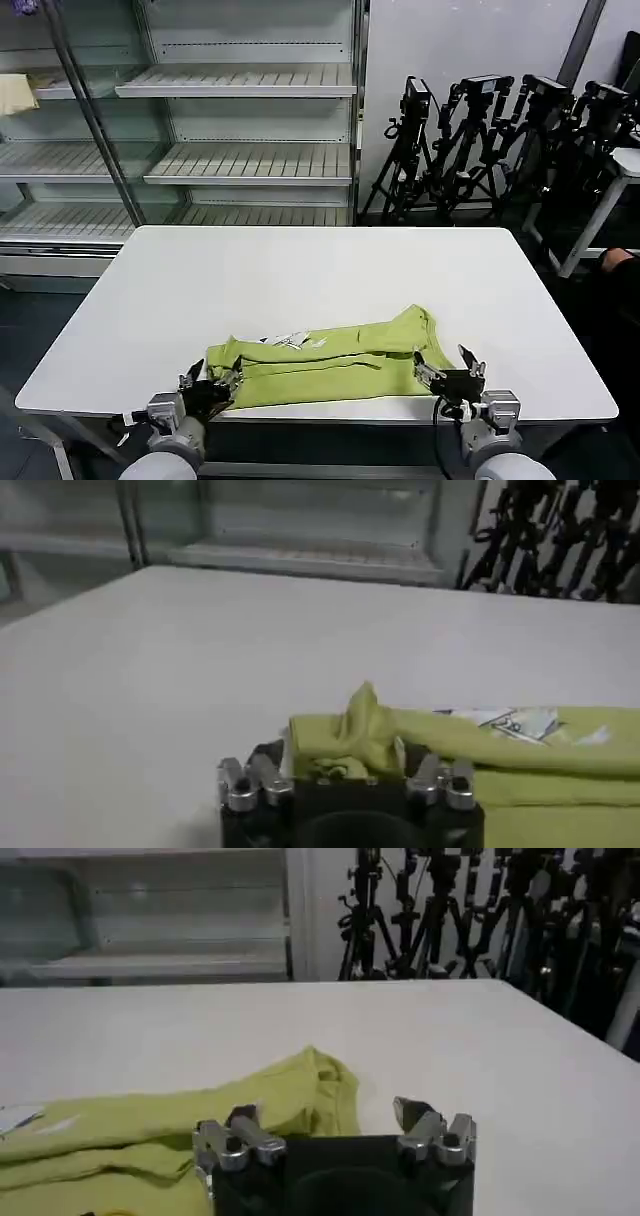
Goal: Fold and organize the clothes.
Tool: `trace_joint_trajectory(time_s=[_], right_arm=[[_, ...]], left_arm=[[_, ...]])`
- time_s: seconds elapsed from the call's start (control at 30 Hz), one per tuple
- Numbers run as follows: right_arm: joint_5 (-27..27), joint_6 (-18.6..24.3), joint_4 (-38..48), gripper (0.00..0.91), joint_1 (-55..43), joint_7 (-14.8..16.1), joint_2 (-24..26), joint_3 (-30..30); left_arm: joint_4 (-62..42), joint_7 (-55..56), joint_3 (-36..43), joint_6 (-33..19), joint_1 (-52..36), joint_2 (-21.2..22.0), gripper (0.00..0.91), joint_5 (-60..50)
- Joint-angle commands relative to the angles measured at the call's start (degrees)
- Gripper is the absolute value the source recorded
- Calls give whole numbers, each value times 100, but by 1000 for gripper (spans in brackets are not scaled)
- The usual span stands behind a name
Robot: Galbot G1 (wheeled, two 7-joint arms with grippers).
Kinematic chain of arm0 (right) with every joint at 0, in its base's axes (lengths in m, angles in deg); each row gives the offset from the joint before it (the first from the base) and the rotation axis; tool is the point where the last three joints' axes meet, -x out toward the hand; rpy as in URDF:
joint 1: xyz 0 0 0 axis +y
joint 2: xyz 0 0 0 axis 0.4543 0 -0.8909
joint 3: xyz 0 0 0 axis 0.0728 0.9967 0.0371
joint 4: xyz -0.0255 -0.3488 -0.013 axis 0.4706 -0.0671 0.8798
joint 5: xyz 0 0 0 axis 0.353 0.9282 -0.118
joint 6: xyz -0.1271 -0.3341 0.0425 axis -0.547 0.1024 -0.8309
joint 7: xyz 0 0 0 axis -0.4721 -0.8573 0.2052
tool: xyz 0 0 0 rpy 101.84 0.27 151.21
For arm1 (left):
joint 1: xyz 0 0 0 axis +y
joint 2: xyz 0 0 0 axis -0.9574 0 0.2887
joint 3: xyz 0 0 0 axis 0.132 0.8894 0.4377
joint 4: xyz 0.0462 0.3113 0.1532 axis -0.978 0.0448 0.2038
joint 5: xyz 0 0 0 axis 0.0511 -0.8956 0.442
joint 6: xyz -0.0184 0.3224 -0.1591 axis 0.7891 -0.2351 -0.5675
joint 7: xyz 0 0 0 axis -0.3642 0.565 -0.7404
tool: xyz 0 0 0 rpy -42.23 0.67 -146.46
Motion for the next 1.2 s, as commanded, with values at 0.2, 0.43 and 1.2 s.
trace_joint_trajectory(time_s=[0.2,0.43,1.2], right_arm=[[-42,8,-208,907,162,-50,-1,-23],[-57,55,-268,907,258,-91,-3,-86],[-31,61,-517,907,615,-148,1,-242]], left_arm=[[-29,92,-65,-76,52,362,20,889],[36,36,-405,-167,-80,328,20,1475],[106,-132,-2656,-102,-652,-1387,20,4612]])
